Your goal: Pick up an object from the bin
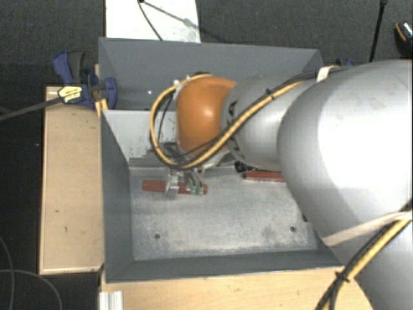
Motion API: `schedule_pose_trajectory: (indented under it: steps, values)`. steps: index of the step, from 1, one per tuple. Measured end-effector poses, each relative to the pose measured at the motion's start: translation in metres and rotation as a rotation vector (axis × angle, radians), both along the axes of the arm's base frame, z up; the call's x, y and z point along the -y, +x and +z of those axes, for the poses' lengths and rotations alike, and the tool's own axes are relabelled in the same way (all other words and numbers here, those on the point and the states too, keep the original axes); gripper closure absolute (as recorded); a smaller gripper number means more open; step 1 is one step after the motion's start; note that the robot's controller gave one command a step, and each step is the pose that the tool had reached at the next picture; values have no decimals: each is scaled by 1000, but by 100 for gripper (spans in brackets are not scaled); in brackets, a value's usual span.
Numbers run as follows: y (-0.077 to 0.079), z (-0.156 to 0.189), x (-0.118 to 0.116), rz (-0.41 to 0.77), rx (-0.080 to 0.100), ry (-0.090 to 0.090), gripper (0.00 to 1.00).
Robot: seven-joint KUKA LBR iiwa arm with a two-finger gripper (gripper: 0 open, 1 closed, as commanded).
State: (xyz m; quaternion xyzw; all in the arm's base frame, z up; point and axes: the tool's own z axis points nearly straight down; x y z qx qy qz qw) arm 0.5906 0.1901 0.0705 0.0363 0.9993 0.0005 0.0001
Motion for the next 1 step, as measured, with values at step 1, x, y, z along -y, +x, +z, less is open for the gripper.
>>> schedule_pose_trajectory:
  steps: [1]
  values:
    - [-48,161,18,168,10,1,100]
